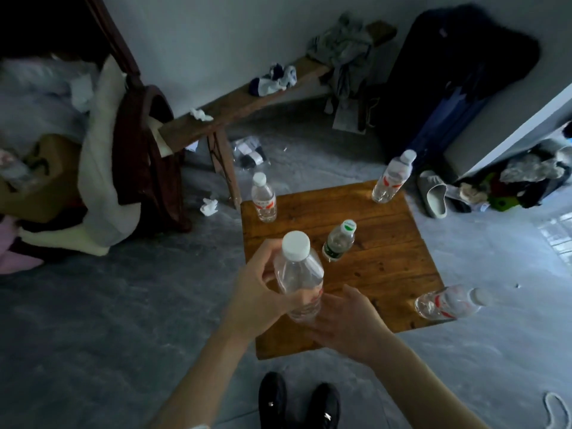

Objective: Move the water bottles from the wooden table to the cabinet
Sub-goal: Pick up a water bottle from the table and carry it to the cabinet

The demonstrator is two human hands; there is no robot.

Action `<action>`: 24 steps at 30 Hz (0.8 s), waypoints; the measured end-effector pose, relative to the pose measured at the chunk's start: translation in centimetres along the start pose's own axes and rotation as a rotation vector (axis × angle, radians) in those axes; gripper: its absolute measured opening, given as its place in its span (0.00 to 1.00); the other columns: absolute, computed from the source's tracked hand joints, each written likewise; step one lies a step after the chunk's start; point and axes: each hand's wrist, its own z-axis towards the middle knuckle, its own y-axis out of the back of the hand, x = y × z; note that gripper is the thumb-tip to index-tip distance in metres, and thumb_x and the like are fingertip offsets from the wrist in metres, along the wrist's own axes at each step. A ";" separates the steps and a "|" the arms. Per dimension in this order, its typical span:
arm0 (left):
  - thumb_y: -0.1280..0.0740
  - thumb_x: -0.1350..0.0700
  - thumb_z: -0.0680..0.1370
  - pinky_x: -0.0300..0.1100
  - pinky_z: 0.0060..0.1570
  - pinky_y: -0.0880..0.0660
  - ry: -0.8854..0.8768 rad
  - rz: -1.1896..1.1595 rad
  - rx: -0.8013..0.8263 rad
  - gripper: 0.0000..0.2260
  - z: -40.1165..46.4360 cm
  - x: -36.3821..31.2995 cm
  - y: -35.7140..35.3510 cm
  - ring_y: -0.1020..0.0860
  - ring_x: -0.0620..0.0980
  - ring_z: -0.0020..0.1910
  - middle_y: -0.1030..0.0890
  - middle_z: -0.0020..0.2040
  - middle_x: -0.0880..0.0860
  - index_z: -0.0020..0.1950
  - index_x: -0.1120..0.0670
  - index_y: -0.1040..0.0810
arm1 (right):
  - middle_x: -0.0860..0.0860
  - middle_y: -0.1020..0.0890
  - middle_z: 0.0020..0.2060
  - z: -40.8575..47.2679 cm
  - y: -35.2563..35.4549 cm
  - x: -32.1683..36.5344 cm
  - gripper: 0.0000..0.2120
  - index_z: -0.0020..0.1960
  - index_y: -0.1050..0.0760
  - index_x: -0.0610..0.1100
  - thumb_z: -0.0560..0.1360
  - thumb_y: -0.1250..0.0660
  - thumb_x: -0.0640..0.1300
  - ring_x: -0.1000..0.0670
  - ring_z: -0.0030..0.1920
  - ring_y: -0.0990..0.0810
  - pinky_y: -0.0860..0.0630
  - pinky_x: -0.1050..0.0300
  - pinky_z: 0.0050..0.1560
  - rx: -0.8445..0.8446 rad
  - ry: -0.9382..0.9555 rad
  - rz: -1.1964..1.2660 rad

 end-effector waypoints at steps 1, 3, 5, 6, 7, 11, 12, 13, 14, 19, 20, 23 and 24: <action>0.17 0.48 0.64 0.48 0.56 0.17 -0.015 -0.008 0.021 0.30 0.6 -2.0 0.2 0.17 0.50 0.58 0.16 0.58 0.45 0.63 0.40 0.24 | 0.31 0.29 0.68 -1.6 -0.7 0.9 0.29 0.70 0.37 0.25 0.85 0.55 0.50 0.34 0.70 0.32 0.34 0.56 0.67 0.064 -0.034 0.015; 0.17 0.47 0.64 0.49 0.57 0.18 -0.058 0.011 0.064 0.31 1.6 -6.0 0.5 0.17 0.49 0.59 0.16 0.58 0.44 0.64 0.37 0.25 | 0.34 0.22 0.62 -4.8 -1.7 2.3 0.33 0.68 0.31 0.34 0.81 0.52 0.61 0.34 0.64 0.23 0.29 0.40 0.62 0.077 -0.068 0.026; 0.18 0.48 0.65 0.50 0.57 0.18 -0.107 0.023 0.093 0.31 2.2 -9.8 0.7 0.17 0.49 0.59 0.16 0.59 0.44 0.65 0.38 0.25 | 0.34 0.20 0.61 -8.5 -3.0 3.5 0.34 0.68 0.31 0.36 0.80 0.51 0.63 0.34 0.60 0.20 0.26 0.38 0.58 0.126 -0.034 -0.010; 0.18 0.48 0.65 0.50 0.57 0.18 -0.131 0.013 0.096 0.31 2.5 -11.6 0.8 0.17 0.49 0.59 0.16 0.58 0.45 0.65 0.39 0.24 | 0.35 0.20 0.61 -10.3 -3.4 4.1 0.34 0.69 0.30 0.36 0.80 0.51 0.63 0.34 0.59 0.20 0.25 0.38 0.58 0.161 -0.020 -0.012; 0.18 0.49 0.65 0.51 0.57 0.18 -0.148 -0.004 0.094 0.30 2.6 -13.5 0.9 0.17 0.49 0.59 0.16 0.58 0.45 0.65 0.40 0.24 | 0.35 0.21 0.62 -11.9 -3.7 4.6 0.34 0.69 0.30 0.36 0.79 0.50 0.63 0.34 0.60 0.20 0.25 0.38 0.59 0.174 -0.009 -0.019; 0.19 0.52 0.66 0.48 0.57 0.19 -0.178 -0.146 0.098 0.27 2.7 -21.5 0.9 0.16 0.51 0.58 0.15 0.57 0.49 0.63 0.45 0.21 | 0.37 0.22 0.64 -18.6 -4.8 7.1 0.36 0.70 0.31 0.37 0.79 0.51 0.65 0.35 0.63 0.22 0.27 0.37 0.62 0.273 0.072 -0.032; 0.20 0.53 0.66 0.48 0.56 0.19 -0.178 -0.167 0.115 0.27 2.8 -23.4 0.9 0.17 0.51 0.58 0.15 0.57 0.50 0.64 0.46 0.21 | 0.37 0.22 0.65 -20.2 -5.0 7.8 0.36 0.71 0.32 0.37 0.79 0.52 0.65 0.35 0.63 0.22 0.27 0.37 0.63 0.285 0.094 -0.017; 0.20 0.53 0.66 0.46 0.56 0.19 -0.186 -0.178 0.140 0.27 2.8 -25.2 0.9 0.17 0.51 0.59 0.16 0.58 0.50 0.65 0.46 0.21 | 0.37 0.23 0.65 -21.5 -5.0 8.5 0.37 0.72 0.34 0.38 0.79 0.52 0.66 0.35 0.63 0.22 0.26 0.36 0.63 0.299 0.115 -0.012; 0.20 0.54 0.67 0.44 0.54 0.19 -0.203 -0.176 0.168 0.27 2.8 -27.0 0.8 0.17 0.50 0.59 0.15 0.58 0.50 0.65 0.45 0.21 | 0.36 0.23 0.65 -22.8 -5.1 9.1 0.37 0.73 0.35 0.38 0.79 0.51 0.66 0.35 0.63 0.22 0.26 0.36 0.62 0.313 0.136 -0.017; 0.19 0.52 0.64 0.33 0.49 0.20 -0.302 -0.072 0.264 0.26 1.7 -34.3 -0.5 0.16 0.44 0.54 0.14 0.55 0.45 0.60 0.38 0.20 | 0.35 0.22 0.64 -28.6 -5.6 10.1 0.38 0.73 0.35 0.38 0.79 0.49 0.67 0.34 0.62 0.21 0.23 0.38 0.60 0.342 0.208 0.016; 0.18 0.51 0.63 0.33 0.49 0.20 -0.312 -0.066 0.280 0.27 1.5 -35.3 -0.9 0.15 0.44 0.54 0.14 0.55 0.45 0.60 0.39 0.20 | 0.35 0.21 0.63 -29.6 -5.6 9.9 0.37 0.72 0.34 0.37 0.79 0.49 0.67 0.34 0.61 0.20 0.21 0.39 0.57 0.322 0.229 0.025; 0.18 0.52 0.61 0.39 0.49 0.18 -0.312 -0.095 0.315 0.31 0.7 -37.7 -2.0 0.15 0.49 0.54 0.14 0.55 0.49 0.63 0.48 0.21 | 0.34 0.20 0.60 -32.4 -5.0 9.4 0.37 0.69 0.31 0.34 0.79 0.49 0.65 0.35 0.57 0.18 0.21 0.43 0.53 0.267 0.301 0.060; 0.18 0.53 0.62 0.41 0.50 0.18 -0.314 -0.093 0.329 0.31 0.4 -38.3 -2.4 0.15 0.50 0.54 0.14 0.55 0.50 0.63 0.48 0.20 | 0.34 0.20 0.60 -33.3 -4.7 9.2 0.36 0.69 0.31 0.33 0.79 0.48 0.65 0.35 0.57 0.18 0.23 0.42 0.56 0.255 0.325 0.066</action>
